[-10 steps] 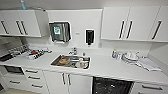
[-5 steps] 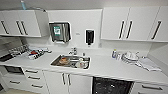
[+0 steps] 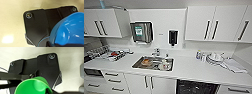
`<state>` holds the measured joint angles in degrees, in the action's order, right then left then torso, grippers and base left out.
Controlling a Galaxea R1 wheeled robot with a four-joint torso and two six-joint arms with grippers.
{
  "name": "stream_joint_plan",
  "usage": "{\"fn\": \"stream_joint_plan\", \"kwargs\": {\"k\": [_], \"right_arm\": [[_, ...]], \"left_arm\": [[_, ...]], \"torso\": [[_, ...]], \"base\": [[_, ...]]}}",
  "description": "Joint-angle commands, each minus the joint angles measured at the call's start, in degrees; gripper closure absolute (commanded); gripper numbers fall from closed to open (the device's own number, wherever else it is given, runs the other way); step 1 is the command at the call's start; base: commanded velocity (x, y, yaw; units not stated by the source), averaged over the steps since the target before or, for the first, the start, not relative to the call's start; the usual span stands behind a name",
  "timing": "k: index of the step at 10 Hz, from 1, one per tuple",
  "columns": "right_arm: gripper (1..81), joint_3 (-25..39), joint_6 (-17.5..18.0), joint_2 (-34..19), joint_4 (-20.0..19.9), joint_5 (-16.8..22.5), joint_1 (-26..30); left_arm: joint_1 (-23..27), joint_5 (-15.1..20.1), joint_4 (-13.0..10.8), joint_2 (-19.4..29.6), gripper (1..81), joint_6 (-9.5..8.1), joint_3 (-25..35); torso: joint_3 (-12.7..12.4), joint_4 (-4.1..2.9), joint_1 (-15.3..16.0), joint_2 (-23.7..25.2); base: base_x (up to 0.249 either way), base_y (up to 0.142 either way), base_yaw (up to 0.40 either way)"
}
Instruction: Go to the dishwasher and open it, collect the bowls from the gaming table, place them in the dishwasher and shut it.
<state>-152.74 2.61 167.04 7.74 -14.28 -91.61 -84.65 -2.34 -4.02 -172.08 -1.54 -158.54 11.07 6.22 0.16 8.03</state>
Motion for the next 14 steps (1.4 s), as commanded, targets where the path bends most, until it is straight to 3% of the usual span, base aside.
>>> {"fn": "stream_joint_plan", "kwargs": {"k": [1,7,9,14], "right_arm": [[81.1,-0.18,-0.06,-1.06,0.17,3.46,0.33],[81.1,-0.27,-0.06,-1.06,0.26,3.46,0.15],[81.1,-0.27,-0.06,-0.98,0.26,3.46,0.24],[81.1,1.4,-0.15,-2.12,1.05,4.08,-0.11]], "left_arm": [[0.14,4.54,-0.55,0.07,81.1,0.13,0.16],[0.14,4.54,-0.81,0.16,81.1,0.13,0.16],[0.14,4.54,-0.72,0.16,81.1,0.13,0.25],[-0.12,2.78,-0.55,0.77,81.1,0.13,0.95]], "torso": [[0.0,0.0,0.0,0.0],[0.0,0.0,-0.09,0.02],[0.0,0.0,-0.09,0.02],[0.0,0.0,-0.11,0.02]], "base": [[0.0,0.0,-0.324],[0.0,0.0,-0.304],[0.084,-0.103,0.0],[0.0,0.0,0.0]]}}
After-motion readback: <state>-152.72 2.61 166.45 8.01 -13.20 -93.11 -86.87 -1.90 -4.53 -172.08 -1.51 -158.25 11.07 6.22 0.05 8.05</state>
